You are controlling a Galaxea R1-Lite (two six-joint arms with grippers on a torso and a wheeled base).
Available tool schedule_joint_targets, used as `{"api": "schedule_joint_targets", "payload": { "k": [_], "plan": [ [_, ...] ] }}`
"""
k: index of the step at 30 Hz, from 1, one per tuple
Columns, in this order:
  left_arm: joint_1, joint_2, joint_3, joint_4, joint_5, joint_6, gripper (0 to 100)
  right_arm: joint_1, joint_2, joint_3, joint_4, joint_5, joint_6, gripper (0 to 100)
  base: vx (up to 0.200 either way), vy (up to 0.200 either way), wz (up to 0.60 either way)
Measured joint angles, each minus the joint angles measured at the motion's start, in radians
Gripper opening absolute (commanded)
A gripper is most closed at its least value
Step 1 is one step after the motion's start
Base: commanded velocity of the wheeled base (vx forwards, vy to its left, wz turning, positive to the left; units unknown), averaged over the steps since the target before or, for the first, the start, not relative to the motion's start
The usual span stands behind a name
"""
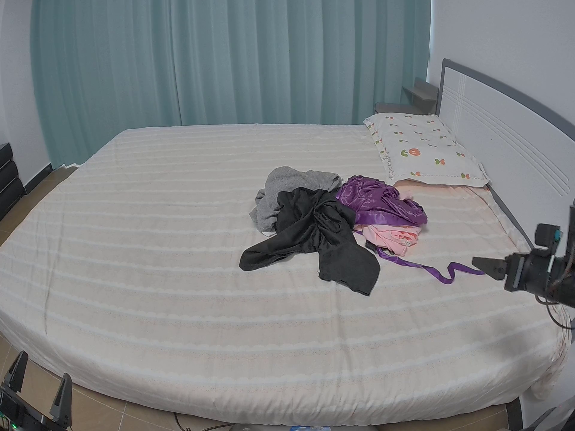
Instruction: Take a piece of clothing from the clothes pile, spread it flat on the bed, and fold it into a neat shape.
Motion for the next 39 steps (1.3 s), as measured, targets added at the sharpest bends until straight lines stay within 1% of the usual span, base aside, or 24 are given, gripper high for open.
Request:
{"api": "schedule_joint_targets", "payload": {
  "k": [4,8,13,15,19,28,34,39],
  "plan": [
    [0.0,0.0,0.0,0.0,0.0,0.0,100,0.005,0.199,-0.083,-0.089,-0.019,0.032,100,0.0,0.0,0.0],
    [0.0,0.0,0.0,0.0,0.0,0.0,100,0.017,0.413,-0.206,-0.156,-0.044,0.085,100,0.0,0.0,0.0],
    [0.0,0.0,0.0,0.0,0.0,0.0,100,0.039,0.647,-0.394,-0.186,-0.066,0.161,100,0.0,0.0,0.0],
    [0.0,0.0,0.0,0.0,0.0,0.0,100,0.056,0.739,-0.478,-0.188,-0.075,0.207,100,0.0,0.0,0.0],
    [0.0,0.0,0.0,0.0,0.0,0.0,100,0.093,0.896,-0.604,-0.187,-0.087,0.27,100,0.0,0.0,0.0],
    [0.0,0.0,0.0,0.0,0.0,0.0,100,0.139,1.117,-0.766,-0.181,-0.096,0.314,100,0.0,0.0,0.0],
    [0.0,0.0,0.0,0.0,0.0,0.0,100,0.169,1.188,-0.835,-0.154,-0.094,0.37,100,0.0,0.0,0.0],
    [0.0,0.0,0.0,0.0,0.0,0.0,100,0.187,1.227,-0.91,-0.093,-0.094,0.393,100,0.0,0.0,0.0]
  ]
}}
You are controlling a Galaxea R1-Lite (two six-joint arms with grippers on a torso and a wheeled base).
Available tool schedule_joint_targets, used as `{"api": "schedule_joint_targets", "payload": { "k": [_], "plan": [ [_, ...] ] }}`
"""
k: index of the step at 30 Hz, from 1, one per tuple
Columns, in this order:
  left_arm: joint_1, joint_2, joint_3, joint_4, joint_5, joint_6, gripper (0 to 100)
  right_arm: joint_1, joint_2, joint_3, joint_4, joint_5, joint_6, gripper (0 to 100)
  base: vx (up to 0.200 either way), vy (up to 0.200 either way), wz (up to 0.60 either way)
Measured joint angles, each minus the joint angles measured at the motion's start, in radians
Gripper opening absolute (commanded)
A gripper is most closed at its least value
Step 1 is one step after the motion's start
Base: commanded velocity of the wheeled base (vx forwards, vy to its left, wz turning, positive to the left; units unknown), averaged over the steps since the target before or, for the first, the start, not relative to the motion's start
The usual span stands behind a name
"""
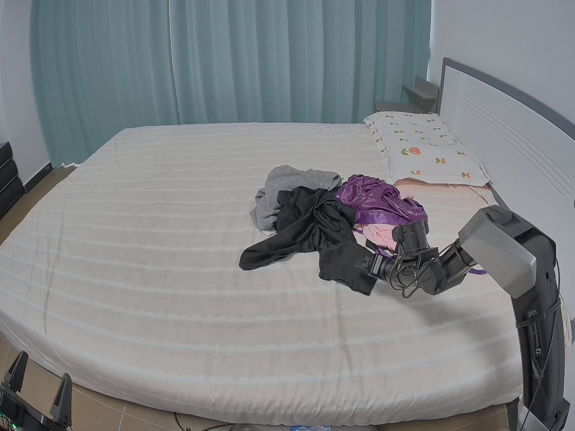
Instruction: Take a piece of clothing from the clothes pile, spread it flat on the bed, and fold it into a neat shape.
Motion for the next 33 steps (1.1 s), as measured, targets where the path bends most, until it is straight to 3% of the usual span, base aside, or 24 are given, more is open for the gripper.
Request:
{"api": "schedule_joint_targets", "payload": {
  "k": [14,15,28,33],
  "plan": [
    [0.0,0.0,0.0,0.0,0.0,0.0,100,0.044,0.099,-0.135,0.043,-0.008,0.037,100,0.0,0.0,0.0],
    [0.0,0.0,0.0,0.0,0.0,0.0,100,0.046,0.102,-0.142,0.053,-0.008,0.037,0,0.0,0.0,0.0],
    [0.0,0.0,0.0,0.0,0.0,0.0,100,0.075,0.123,-0.197,0.1,-0.007,0.045,0,0.0,0.0,0.0],
    [0.0,0.0,0.0,0.0,0.0,0.0,100,0.08,0.108,-0.175,0.093,-0.002,0.112,0,0.0,0.0,0.0]
  ]
}}
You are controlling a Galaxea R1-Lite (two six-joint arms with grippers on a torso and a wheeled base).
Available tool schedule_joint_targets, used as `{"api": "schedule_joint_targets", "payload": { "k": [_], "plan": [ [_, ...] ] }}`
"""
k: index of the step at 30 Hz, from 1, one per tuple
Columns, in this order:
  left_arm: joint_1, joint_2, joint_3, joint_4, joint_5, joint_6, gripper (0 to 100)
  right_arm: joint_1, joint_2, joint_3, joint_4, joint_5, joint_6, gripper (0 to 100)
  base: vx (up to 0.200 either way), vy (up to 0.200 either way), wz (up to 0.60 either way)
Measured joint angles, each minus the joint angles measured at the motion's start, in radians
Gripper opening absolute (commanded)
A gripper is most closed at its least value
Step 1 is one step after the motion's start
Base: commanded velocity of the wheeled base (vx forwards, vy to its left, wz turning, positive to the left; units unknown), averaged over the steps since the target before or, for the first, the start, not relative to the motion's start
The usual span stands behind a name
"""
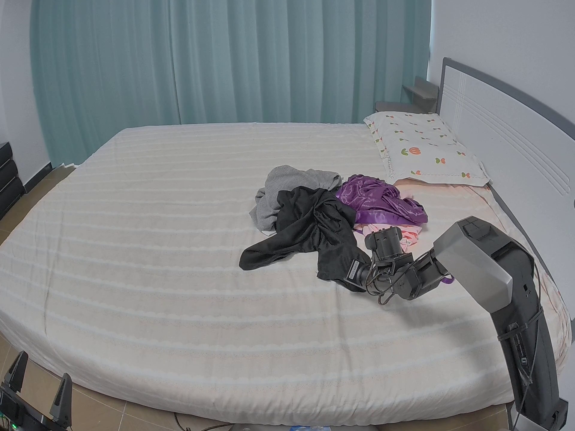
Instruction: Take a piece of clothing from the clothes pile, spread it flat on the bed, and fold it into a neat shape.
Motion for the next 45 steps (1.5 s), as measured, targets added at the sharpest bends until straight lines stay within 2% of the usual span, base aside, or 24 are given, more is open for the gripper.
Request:
{"api": "schedule_joint_targets", "payload": {
  "k": [7,19,25,36,41,45],
  "plan": [
    [0.0,0.0,0.0,0.0,0.0,0.0,100,0.002,-0.108,0.169,-0.076,0.061,0.075,0,0.0,0.0,0.0],
    [0.0,0.0,0.0,0.0,0.0,0.0,100,0.021,-0.415,0.681,-0.497,0.127,0.144,0,0.0,0.0,0.0],
    [0.0,0.0,0.0,0.0,0.0,0.001,100,0.066,-0.634,0.826,-0.598,0.136,0.157,0,0.0,0.0,0.0],
    [0.0,0.0,-0.004,-0.023,-0.026,0.008,100,0.169,-0.995,0.91,-0.637,0.145,0.156,0,0.0,0.0,0.0],
    [-0.009,0.024,-0.121,-0.043,-0.09,-0.023,100,0.216,-1.082,0.919,-0.639,0.145,0.15,0,0.0,0.0,0.0],
    [-0.016,0.12,-0.214,-0.051,-0.161,-0.019,100,0.237,-1.114,0.922,-0.642,0.146,0.145,0,0.0,0.0,0.0]
  ]
}}
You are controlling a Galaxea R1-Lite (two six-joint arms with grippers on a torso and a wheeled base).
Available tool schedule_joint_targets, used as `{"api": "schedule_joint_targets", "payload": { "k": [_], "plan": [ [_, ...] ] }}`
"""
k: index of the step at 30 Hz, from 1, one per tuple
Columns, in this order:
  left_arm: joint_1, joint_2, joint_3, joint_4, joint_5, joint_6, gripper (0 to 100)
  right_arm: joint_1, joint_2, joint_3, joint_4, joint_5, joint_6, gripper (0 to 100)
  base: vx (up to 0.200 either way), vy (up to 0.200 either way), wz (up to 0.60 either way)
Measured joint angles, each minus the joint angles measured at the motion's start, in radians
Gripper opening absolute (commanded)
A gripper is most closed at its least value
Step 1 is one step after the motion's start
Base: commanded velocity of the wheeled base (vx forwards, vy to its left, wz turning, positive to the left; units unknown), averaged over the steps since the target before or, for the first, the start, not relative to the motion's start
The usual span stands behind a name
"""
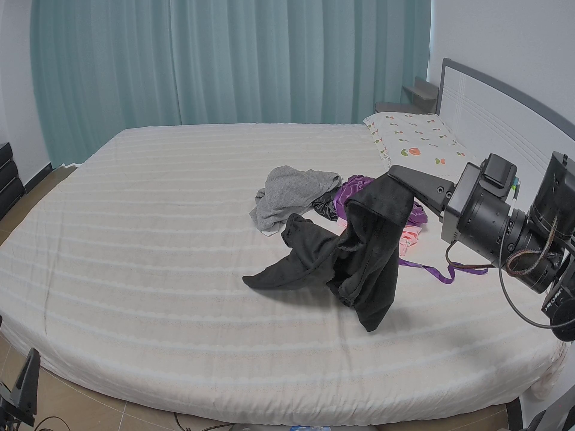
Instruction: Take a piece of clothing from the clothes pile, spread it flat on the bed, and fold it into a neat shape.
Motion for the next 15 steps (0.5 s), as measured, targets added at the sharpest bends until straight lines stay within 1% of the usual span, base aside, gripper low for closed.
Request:
{"api": "schedule_joint_targets", "payload": {
  "k": [7,15],
  "plan": [
    [-0.03,0.294,-0.037,-0.039,-0.096,0.007,100,0.025,-0.025,0.004,-0.004,0.001,-0.005,0,0.0,0.0,0.0],
    [-0.101,0.669,-0.039,-0.16,-0.14,0.008,100,0.037,-0.032,0.006,-0.006,0.001,-0.007,0,0.0,0.0,0.0]
  ]
}}
